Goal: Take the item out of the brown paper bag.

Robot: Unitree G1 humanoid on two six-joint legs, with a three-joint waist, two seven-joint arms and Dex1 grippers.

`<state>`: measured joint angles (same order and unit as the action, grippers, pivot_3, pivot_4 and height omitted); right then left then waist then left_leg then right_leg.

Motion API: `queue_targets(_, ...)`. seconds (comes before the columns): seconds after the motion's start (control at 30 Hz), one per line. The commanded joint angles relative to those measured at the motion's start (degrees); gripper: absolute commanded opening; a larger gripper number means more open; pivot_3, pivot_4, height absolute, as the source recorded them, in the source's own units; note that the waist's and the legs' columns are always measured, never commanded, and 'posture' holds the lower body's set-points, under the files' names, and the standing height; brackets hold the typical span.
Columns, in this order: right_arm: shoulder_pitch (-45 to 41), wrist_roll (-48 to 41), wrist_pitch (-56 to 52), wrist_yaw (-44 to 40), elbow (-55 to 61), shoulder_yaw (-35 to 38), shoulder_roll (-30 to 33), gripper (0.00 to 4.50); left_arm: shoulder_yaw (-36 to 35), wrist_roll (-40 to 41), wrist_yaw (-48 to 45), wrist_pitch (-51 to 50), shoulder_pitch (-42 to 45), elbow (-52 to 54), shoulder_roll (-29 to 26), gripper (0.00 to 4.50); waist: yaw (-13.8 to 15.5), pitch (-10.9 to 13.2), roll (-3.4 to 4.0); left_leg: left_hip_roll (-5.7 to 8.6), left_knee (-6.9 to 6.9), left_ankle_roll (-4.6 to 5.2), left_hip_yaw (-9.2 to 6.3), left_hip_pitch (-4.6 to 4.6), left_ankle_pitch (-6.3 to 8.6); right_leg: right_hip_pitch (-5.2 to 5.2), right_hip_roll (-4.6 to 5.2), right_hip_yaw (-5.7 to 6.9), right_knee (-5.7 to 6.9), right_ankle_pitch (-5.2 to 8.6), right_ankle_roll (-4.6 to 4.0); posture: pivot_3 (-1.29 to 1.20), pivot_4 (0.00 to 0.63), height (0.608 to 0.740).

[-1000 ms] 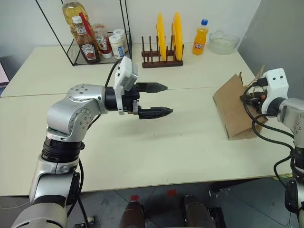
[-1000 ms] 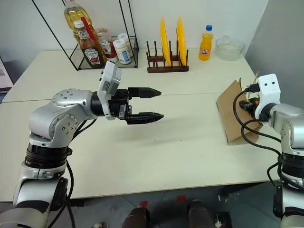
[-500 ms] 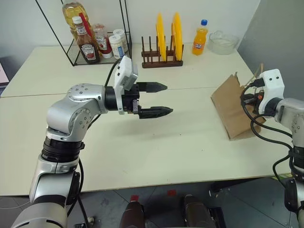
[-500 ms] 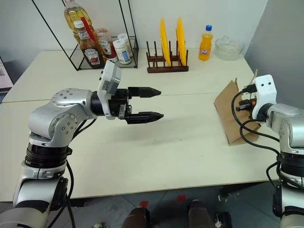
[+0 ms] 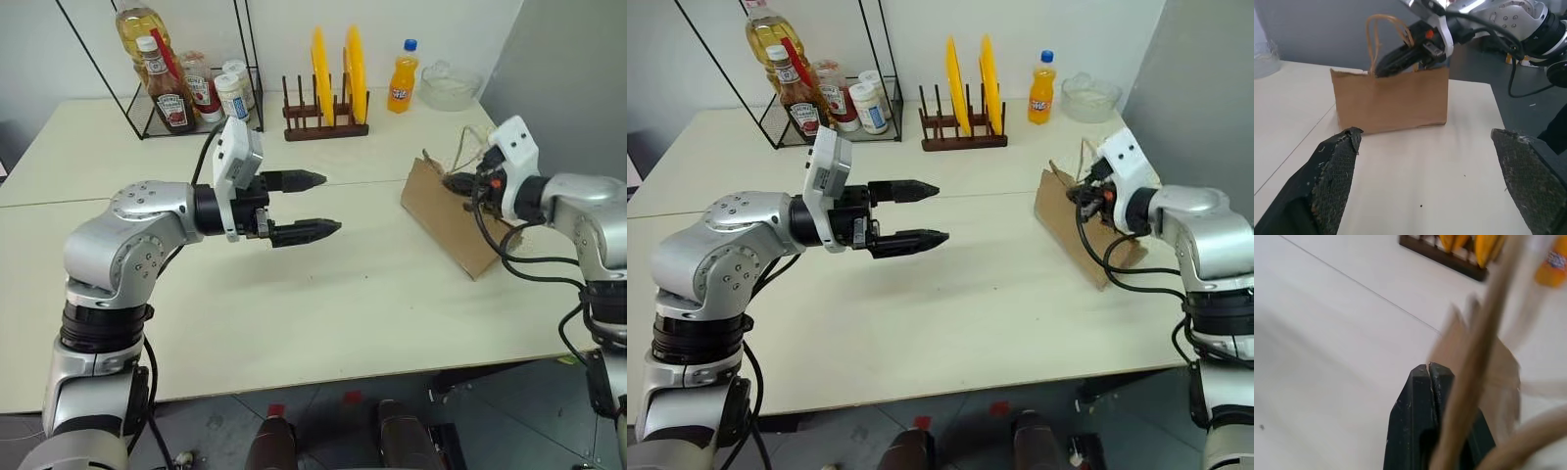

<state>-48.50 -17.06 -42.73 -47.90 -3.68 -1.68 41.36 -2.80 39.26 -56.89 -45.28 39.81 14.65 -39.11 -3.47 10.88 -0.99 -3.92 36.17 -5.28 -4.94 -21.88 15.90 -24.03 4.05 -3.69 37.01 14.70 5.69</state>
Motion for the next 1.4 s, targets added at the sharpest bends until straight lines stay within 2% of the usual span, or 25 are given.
queue_targets(0.03, -4.6, 0.7, 9.4, -6.4, -4.3, -2.5, -1.8, 0.01, -4.3, 2.2, 2.8, -1.6, -1.6, 3.8, -1.6, 4.5, -0.1, 0.0, 0.0, 0.0, 0.0, 0.0, 0.01, 0.01, 0.0, 0.0, 0.0, -0.01, -0.01, 0.0, 0.0, 0.0, 0.15, 0.74)
queue_targets(0.2, -8.7, 3.7, 14.2, -7.5, -13.0, -4.7, -4.2, 0.01, -6.6, 3.5, 6.1, -3.2, -5.0, 7.7, -2.6, 4.5, -0.1, 0.0, 0.02, 0.0, 0.01, -0.01, 0.01, 0.0, 0.0, 0.0, 0.0, -0.01, 0.01, -0.02, 0.0, 0.0, 0.15, 0.74)
queue_targets(0.33, -8.5, 5.8, 14.3, -6.7, -15.1, -4.4, -3.0, 0.01, -8.3, 5.3, 8.3, -4.6, -6.9, 9.9, -3.1, 4.5, 0.3, 0.0, 0.02, 0.0, 0.01, -0.01, 0.0, -0.01, -0.01, 0.0, 0.02, 0.02, 0.02, -0.02, 0.0, 0.0, 0.15, 0.74)
queue_targets(0.73, -3.2, 6.9, 8.2, -5.5, -8.5, -0.1, 5.2, 0.01, -4.9, 4.7, 7.4, -2.5, -3.6, 6.1, -2.4, 4.5, 0.2, 0.0, 0.02, 0.02, 0.06, -0.01, 0.01, 0.01, -0.01, 0.0, 0.03, 0.0, 0.1, -0.03, 0.0, 0.0, 0.15, 0.74)
queue_targets(0.83, -1.9, 5.9, 4.9, -4.9, -5.4, 1.7, 6.8, 0.63, -3.7, 4.1, 6.7, -1.4, -2.7, 4.6, -1.8, 4.5, 0.2, 0.0, 0.02, 0.02, 0.09, -0.02, 0.01, 0.01, -0.01, 0.01, 0.03, -0.01, 0.1, -0.04, 0.0, 0.0, 0.15, 0.74)
queue_targets(1.07, 1.8, 4.7, -1.6, -6.1, 1.6, 4.0, 12.3, 3.14, -2.2, 3.4, 5.2, 0.3, -1.7, 2.6, -1.4, 4.5, 0.3, 0.0, 0.02, 0.03, 0.13, -0.02, 0.01, -0.01, -0.01, 0.01, 0.03, -0.02, 0.09, -0.04, 0.01, 0.0, 0.15, 0.74)
queue_targets(1.2, 4.2, 4.3, -3.8, -9.3, 3.9, 1.9, 17.2, 4.47, -1.7, 2.9, 4.9, 1.1, -1.7, 2.0, -1.0, 4.5, 0.3, 0.0, 0.02, 0.03, 0.16, -0.01, 0.01, -0.01, -0.01, 0.02, 0.03, -0.02, 0.11, -0.04, 0.01, 0.0, 0.15, 0.74)
queue_targets(1.4, 5.4, 4.6, -5.7, -9.8, 2.8, 0.3, 18.7, 4.47, -1.4, 2.4, 4.9, 1.3, -1.8, 2.3, -0.2, 4.5, 0.2, 0.0, 0.02, 0.04, 0.27, -0.01, 0.03, 0.0, 0.0, 0.05, 0.03, -0.06, 0.11, -0.08, 0.06, 0.0, 0.15, 0.74)
